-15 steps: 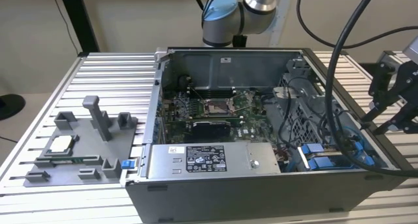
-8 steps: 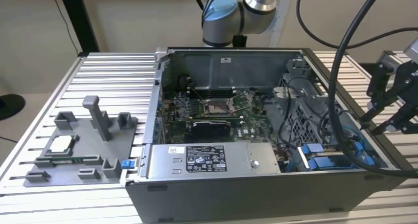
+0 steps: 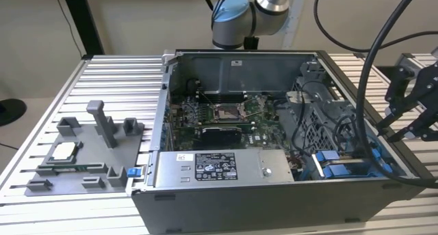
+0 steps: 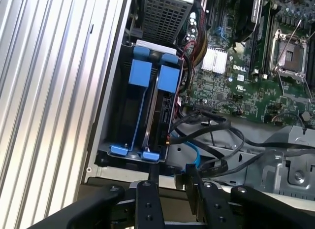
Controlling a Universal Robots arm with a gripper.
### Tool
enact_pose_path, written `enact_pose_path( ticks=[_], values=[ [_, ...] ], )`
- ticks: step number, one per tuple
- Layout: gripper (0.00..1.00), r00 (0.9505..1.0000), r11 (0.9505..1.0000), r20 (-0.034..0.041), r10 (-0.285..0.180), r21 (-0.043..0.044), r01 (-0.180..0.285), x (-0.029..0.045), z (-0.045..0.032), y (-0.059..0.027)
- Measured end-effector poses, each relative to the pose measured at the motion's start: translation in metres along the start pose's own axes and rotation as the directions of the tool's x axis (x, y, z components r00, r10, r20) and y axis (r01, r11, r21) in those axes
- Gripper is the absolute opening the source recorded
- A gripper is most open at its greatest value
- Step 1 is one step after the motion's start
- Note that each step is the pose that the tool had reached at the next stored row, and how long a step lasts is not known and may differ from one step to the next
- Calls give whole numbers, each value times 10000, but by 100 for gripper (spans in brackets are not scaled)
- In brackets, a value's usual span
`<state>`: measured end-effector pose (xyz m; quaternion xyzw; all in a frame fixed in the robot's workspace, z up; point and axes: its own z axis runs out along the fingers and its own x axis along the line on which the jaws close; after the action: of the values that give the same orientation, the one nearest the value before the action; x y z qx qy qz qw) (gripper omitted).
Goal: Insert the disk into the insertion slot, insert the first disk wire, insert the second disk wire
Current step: 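Insert the second disk wire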
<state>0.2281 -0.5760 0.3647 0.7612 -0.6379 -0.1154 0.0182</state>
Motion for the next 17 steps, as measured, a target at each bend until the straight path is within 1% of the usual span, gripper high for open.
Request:
enact_pose_path(
  ticks=[1, 2, 6, 9, 10, 17],
  values=[
    [100, 10000, 10000, 8, -2, -49, 2, 2, 2, -8],
    [100, 10000, 10000, 12, -3, -59, 3, 2, 4, -11],
    [100, 10000, 10000, 37, -7, -59, 8, 2, 16, -15],
    [100, 10000, 10000, 54, -10, -61, 11, -21, 29, -21],
    [0, 10000, 10000, 56, -10, -61, 11, -28, 30, -23],
    [0, 9999, 10000, 98, 34, -49, -33, -36, 32, -25]
  ],
)
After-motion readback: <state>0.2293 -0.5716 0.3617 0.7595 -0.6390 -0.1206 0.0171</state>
